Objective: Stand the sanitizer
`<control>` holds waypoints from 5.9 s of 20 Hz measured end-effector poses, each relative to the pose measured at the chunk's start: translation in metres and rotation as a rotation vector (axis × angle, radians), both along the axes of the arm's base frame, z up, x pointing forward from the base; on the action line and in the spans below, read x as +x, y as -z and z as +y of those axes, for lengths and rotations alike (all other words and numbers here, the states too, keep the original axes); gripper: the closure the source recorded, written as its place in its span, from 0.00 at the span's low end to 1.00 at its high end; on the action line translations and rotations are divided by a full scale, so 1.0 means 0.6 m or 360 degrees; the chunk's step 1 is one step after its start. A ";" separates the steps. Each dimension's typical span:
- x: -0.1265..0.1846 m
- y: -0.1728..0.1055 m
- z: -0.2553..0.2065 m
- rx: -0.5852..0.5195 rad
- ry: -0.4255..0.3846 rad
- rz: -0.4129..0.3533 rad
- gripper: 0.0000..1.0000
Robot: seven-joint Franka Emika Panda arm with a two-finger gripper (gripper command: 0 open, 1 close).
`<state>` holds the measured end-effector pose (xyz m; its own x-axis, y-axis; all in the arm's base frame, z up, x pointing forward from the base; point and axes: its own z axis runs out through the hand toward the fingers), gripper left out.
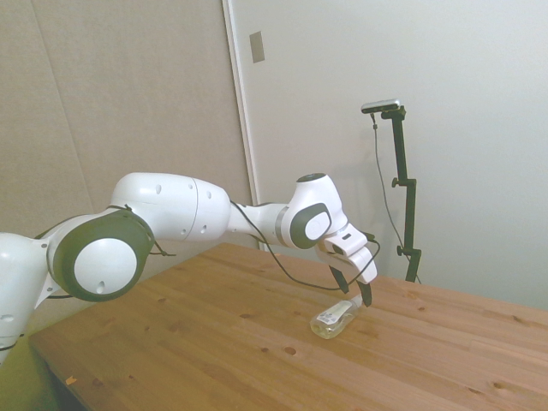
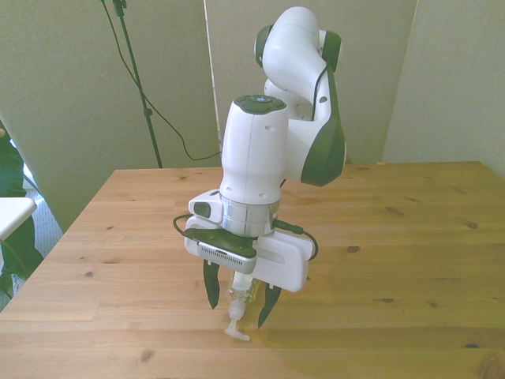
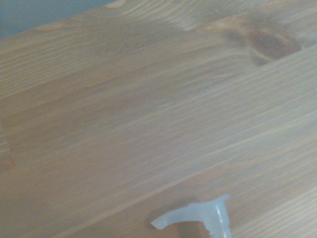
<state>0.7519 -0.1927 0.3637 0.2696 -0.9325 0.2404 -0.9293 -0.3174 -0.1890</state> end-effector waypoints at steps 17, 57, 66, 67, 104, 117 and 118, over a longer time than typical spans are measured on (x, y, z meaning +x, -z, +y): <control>0.000 0.017 -0.047 0.0044 0.0052 0.0018 1.00; -0.137 -0.136 0.178 -0.0452 0.0271 -0.0705 1.00; -0.176 -0.101 0.233 -0.0623 0.0353 -0.0963 1.00; -0.182 -0.097 0.237 -0.0627 0.0355 -0.0974 1.00; -0.233 -0.093 0.275 -0.0525 0.0272 -0.0807 0.00; -0.226 -0.091 0.282 -0.0492 0.0208 -0.0685 0.00; -0.228 -0.091 0.286 -0.0481 0.0192 -0.0672 0.00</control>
<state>0.6151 -0.0212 0.4184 -0.0137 -0.8234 0.5673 -0.8254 -0.3110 -0.4712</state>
